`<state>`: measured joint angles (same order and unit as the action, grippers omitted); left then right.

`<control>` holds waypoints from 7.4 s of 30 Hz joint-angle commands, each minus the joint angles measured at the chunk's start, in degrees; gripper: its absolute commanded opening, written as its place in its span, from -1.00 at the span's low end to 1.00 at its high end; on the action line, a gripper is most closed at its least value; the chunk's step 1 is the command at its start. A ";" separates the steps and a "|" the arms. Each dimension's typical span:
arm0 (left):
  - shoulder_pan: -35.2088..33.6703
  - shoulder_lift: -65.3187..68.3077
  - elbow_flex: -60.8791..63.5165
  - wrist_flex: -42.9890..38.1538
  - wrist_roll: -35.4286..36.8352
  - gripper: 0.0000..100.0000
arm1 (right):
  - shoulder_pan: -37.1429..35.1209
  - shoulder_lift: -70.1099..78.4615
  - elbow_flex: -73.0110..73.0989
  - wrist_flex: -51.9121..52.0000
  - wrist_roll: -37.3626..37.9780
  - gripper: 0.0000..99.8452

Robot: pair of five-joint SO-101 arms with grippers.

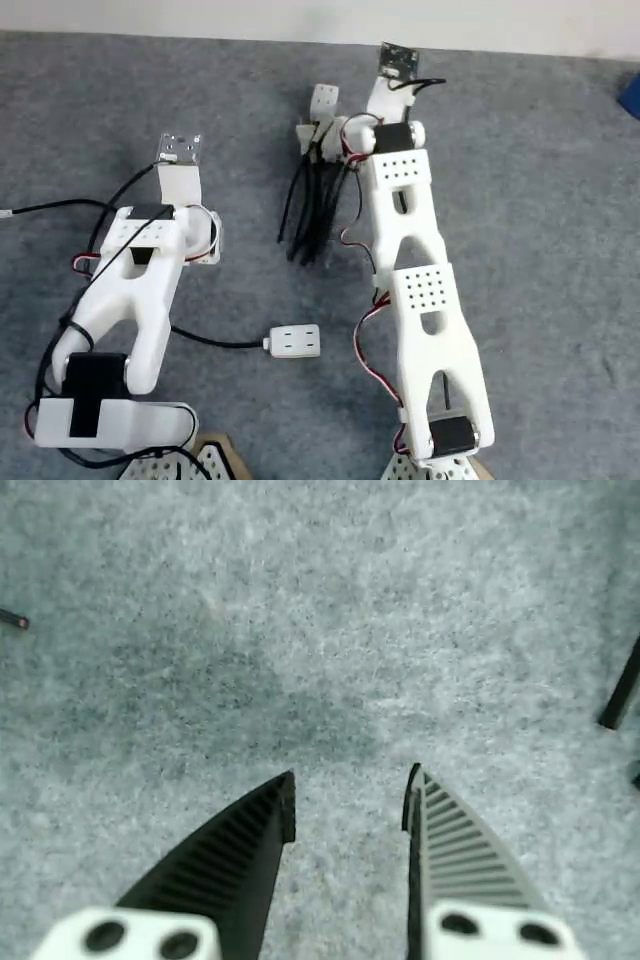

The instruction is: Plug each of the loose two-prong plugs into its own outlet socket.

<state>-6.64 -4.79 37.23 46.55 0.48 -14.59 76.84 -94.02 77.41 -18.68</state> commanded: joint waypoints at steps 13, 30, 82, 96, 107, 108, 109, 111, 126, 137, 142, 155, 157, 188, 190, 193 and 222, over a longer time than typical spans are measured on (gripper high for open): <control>1.10 -0.22 -0.13 -0.79 0.35 -0.63 | 1.36 -12.09 -3.56 24.04 16.70 -0.98; 1.01 -0.22 -0.13 -0.79 0.35 -0.63 | -5.05 -43.21 67.74 18.07 68.57 -0.98; 0.92 -0.22 -0.13 -0.62 0.35 -0.63 | -9.63 -64.66 116.62 -4.88 53.63 -0.99; 1.01 -0.48 -0.75 -0.53 0.35 -0.63 | -6.20 -80.40 105.80 -11.12 35.52 -0.99; 1.01 -0.31 -0.22 -0.44 0.35 -0.63 | -12.09 -81.80 125.93 -19.47 42.37 -0.99; 1.01 -0.31 -0.22 -0.44 0.35 -0.63 | -12.44 -81.80 126.29 -19.47 42.55 -0.99; 1.01 -0.31 -0.22 -0.44 0.35 -0.63 | -12.70 -81.80 126.64 -19.38 42.55 -0.99; 1.01 -0.31 -0.22 -0.44 0.35 -0.63 | -12.79 -81.63 127.08 -19.21 42.64 -0.99; 0.92 -0.31 0.57 -0.35 0.35 -0.63 | -12.79 -81.63 132.26 -22.29 48.53 -0.77; 1.01 -0.31 0.57 -0.35 0.35 -0.63 | -12.53 -81.80 132.26 -22.46 43.87 -0.98; 1.01 -0.31 0.57 -0.35 0.35 -0.63 | -12.53 -82.51 131.65 -20.70 39.21 -0.99; 7.08 -0.84 -14.20 17.58 -7.82 -0.45 | -17.98 -103.52 122.68 -11.03 35.34 -0.99; 6.99 -0.84 -16.22 19.25 -8.97 -0.39 | -19.03 -105.45 129.45 -16.48 35.34 -0.99; 15.08 -0.92 -29.14 34.81 -14.42 -0.20 | -23.96 -118.46 151.69 -35.38 35.34 -0.99; 15.08 -1.01 -29.23 34.81 -14.42 -0.20 | -22.46 -118.46 151.69 -35.38 35.25 -0.99; 15.08 -2.59 -29.41 34.99 -14.42 -0.20 | -20.44 -118.37 151.60 -35.74 33.05 -0.99; 17.10 -9.36 -16.04 23.56 -14.51 -0.32 | -20.97 -118.99 150.20 -33.45 30.95 -0.99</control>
<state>9.63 -11.47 21.49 71.43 -13.67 -34.46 -40.26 58.59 43.30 13.05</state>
